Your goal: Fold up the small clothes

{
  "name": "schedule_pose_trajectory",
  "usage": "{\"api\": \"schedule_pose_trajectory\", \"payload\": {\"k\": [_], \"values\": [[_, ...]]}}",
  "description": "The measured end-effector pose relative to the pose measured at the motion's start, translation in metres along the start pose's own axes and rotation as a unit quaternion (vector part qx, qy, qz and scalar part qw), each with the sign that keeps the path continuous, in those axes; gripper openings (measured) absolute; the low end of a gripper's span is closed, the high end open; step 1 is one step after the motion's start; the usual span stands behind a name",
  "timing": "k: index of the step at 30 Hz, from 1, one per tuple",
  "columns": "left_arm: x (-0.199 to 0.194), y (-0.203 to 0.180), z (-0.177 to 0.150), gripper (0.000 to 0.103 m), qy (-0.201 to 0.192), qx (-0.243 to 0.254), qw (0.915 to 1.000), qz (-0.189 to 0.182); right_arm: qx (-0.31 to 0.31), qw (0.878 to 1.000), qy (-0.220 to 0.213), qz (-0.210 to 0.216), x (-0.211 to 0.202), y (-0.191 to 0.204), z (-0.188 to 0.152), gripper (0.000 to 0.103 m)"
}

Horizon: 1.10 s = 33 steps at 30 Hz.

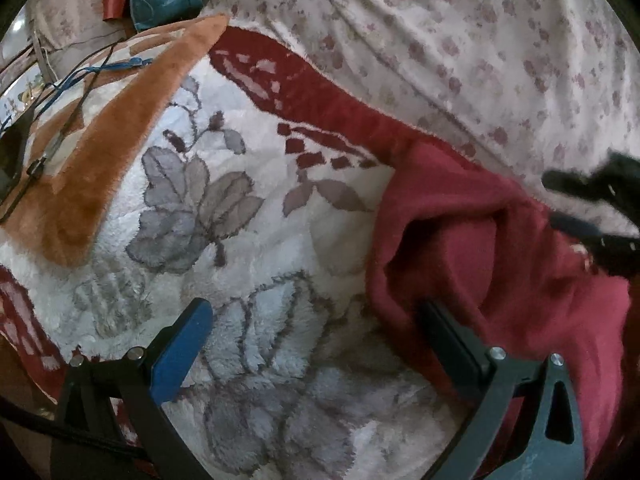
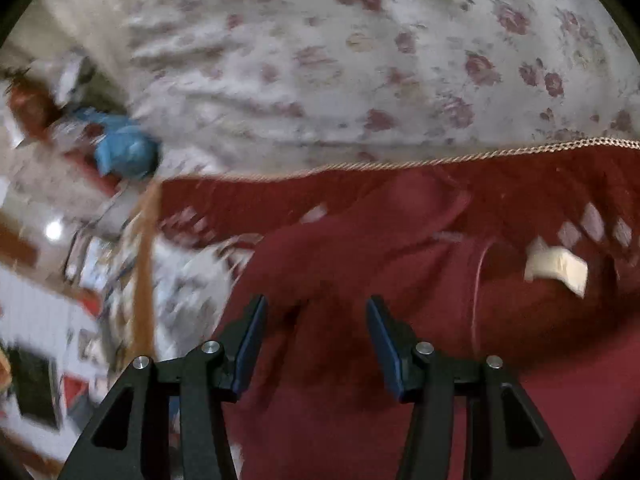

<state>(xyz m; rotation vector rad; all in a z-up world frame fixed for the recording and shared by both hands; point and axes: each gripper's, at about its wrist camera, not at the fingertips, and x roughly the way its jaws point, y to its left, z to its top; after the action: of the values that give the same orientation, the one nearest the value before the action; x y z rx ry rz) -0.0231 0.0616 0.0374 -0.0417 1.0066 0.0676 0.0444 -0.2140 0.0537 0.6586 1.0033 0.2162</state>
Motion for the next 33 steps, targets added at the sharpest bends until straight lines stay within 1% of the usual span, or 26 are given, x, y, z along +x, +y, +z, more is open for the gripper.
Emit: {"api": "schedule_pose_trajectory", "payload": {"k": [2, 3, 4, 6, 8, 9, 10, 11, 12, 14, 15, 17, 18, 20, 22, 23, 26, 28, 29, 30, 31, 32, 33], "values": [[0.006, 0.0, 0.002, 0.103, 0.008, 0.005, 0.9999, 0.008, 0.018, 1.0, 0.006, -0.009, 0.013, -0.01, 0.012, 0.056], [0.008, 0.0, 0.004, 0.103, 0.01, 0.004, 0.9999, 0.009, 0.033, 0.999, 0.021, -0.03, 0.024, -0.018, 0.017, 0.056], [0.01, 0.001, 0.006, 0.103, 0.012, 0.002, 0.9999, 0.012, 0.048, 0.998, 0.032, -0.038, 0.031, -0.023, 0.021, 0.056], [0.011, 0.001, 0.007, 0.103, 0.014, 0.0, 0.9998, 0.012, 0.074, 0.996, 0.037, -0.018, 0.042, -0.032, 0.026, 0.056], [0.011, 0.001, 0.009, 0.103, 0.011, -0.002, 0.9998, 0.014, 0.069, 0.997, 0.031, -0.017, 0.049, -0.033, 0.03, 0.056], [0.012, 0.001, 0.01, 0.103, 0.01, -0.001, 0.9998, 0.018, 0.06, 0.998, 0.019, -0.019, 0.052, -0.031, 0.034, 0.053], [0.013, 0.002, 0.01, 0.103, 0.01, -0.001, 0.9997, 0.02, 0.054, 0.998, 0.018, -0.023, 0.055, -0.03, 0.035, 0.043], [0.012, 0.003, 0.011, 0.103, 0.009, -0.003, 0.9998, 0.02, 0.046, 0.998, 0.021, -0.033, 0.058, -0.028, 0.036, 0.008], [0.011, 0.004, 0.011, 0.103, 0.007, -0.007, 0.9998, 0.016, 0.044, 0.998, 0.022, -0.035, 0.061, -0.027, 0.036, 0.007], [0.006, 0.008, 0.013, 0.103, -0.004, -0.017, 0.9999, 0.002, 0.027, 0.999, 0.003, -0.02, 0.047, -0.02, 0.036, 0.007], [0.001, 0.01, 0.013, 0.103, -0.012, -0.02, 0.9997, -0.007, 0.008, 1.0, -0.01, -0.008, 0.031, -0.011, 0.036, 0.007], [-0.014, 0.013, 0.01, 0.103, -0.038, -0.021, 0.9984, -0.037, -0.03, 0.999, -0.034, 0.016, -0.008, 0.006, 0.032, 0.007], [-0.021, 0.014, 0.009, 0.103, -0.051, -0.019, 0.9969, -0.056, -0.048, 0.997, -0.046, 0.027, -0.031, 0.013, 0.028, 0.007], [-0.035, 0.013, 0.005, 0.103, -0.071, -0.007, 0.9914, -0.11, -0.079, 0.994, -0.069, 0.035, -0.078, 0.022, 0.02, 0.007], [-0.042, 0.009, 0.001, 0.103, -0.068, 0.01, 0.9856, -0.155, -0.102, 0.99, -0.096, 0.032, -0.126, 0.022, 0.009, 0.007], [-0.043, 0.005, -0.002, 0.103, -0.062, 0.02, 0.9831, -0.171, -0.105, 0.988, -0.107, 0.022, -0.147, 0.016, 0.002, 0.007], [-0.045, -0.009, -0.009, 0.103, -0.053, 0.05, 0.9791, -0.19, -0.098, 0.989, -0.112, -0.007, -0.181, -0.008, -0.016, 0.007], [-0.048, -0.018, -0.015, 0.103, -0.054, 0.074, 0.9766, -0.194, -0.091, 0.988, -0.11, -0.057, -0.194, -0.034, -0.032, 0.007], [-0.049, -0.021, -0.016, 0.103, -0.052, 0.086, 0.9756, -0.195, -0.085, 0.988, -0.103, -0.073, -0.195, -0.05, -0.04, 0.009], [-0.05, -0.025, -0.019, 0.103, -0.051, 0.099, 0.975, -0.192, -0.079, 0.989, -0.084, -0.09, -0.189, -0.06, -0.046, 0.011], [-0.05, -0.03, -0.023, 0.103, -0.05, 0.115, 0.9753, -0.182, -0.08, 0.989, -0.05, -0.118, -0.179, -0.072, -0.053, 0.011], [-0.05, -0.033, -0.027, 0.103, -0.047, 0.124, 0.9754, -0.176, -0.088, 0.984, -0.017, -0.153, -0.171, -0.08, -0.059, 0.025], [-0.049, -0.035, -0.031, 0.103, -0.043, 0.135, 0.9752, -0.17, -0.106, 0.976, 0.005, -0.188, -0.167, -0.082, -0.067, 0.041]]}}
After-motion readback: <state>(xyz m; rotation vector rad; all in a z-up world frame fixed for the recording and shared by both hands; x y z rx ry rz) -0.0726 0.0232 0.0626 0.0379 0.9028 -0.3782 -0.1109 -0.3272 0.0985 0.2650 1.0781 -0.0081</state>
